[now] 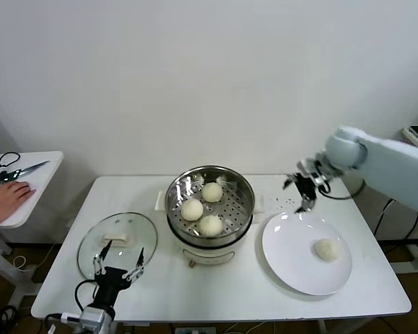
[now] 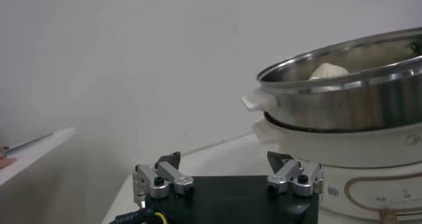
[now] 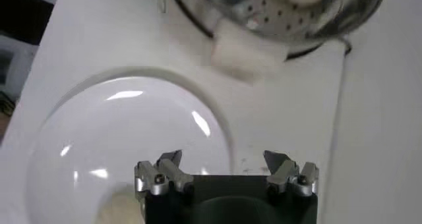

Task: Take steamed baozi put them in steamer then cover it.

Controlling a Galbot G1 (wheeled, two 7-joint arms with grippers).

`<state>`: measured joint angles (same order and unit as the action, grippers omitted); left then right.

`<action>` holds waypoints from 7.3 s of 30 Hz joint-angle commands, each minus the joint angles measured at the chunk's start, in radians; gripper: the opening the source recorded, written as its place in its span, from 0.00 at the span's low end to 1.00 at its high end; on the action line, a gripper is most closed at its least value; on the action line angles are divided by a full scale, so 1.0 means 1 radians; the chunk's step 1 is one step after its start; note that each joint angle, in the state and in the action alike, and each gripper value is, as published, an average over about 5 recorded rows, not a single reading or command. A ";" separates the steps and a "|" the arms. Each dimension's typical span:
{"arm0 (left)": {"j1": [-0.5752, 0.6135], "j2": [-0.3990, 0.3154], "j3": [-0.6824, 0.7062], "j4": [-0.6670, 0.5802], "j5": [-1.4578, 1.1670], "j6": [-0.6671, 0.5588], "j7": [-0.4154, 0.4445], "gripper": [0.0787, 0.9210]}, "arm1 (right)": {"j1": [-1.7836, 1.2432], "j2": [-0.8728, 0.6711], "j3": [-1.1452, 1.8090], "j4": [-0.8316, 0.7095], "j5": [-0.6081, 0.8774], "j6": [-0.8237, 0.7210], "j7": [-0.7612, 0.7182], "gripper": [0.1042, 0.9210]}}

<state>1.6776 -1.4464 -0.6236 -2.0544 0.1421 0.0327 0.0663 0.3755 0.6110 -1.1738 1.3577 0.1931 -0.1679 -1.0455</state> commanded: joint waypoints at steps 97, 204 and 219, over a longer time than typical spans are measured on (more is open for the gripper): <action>-0.003 0.052 0.021 0.007 -0.036 -0.019 0.008 0.88 | 0.359 0.706 -0.495 -0.213 0.536 -0.193 0.062 0.72; -0.329 0.071 -0.045 0.439 1.429 -0.050 -0.046 0.88 | -1.702 0.320 1.763 0.318 0.383 0.228 0.843 0.88; -0.410 0.074 -0.033 0.541 1.368 -0.026 -0.132 0.88 | -1.712 0.331 1.773 0.297 0.354 0.244 0.826 0.88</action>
<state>1.3305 -1.3739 -0.6616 -1.6050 1.4921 -0.0025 -0.0151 -1.3011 0.9277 0.5688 1.6538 0.5603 0.0729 -0.2170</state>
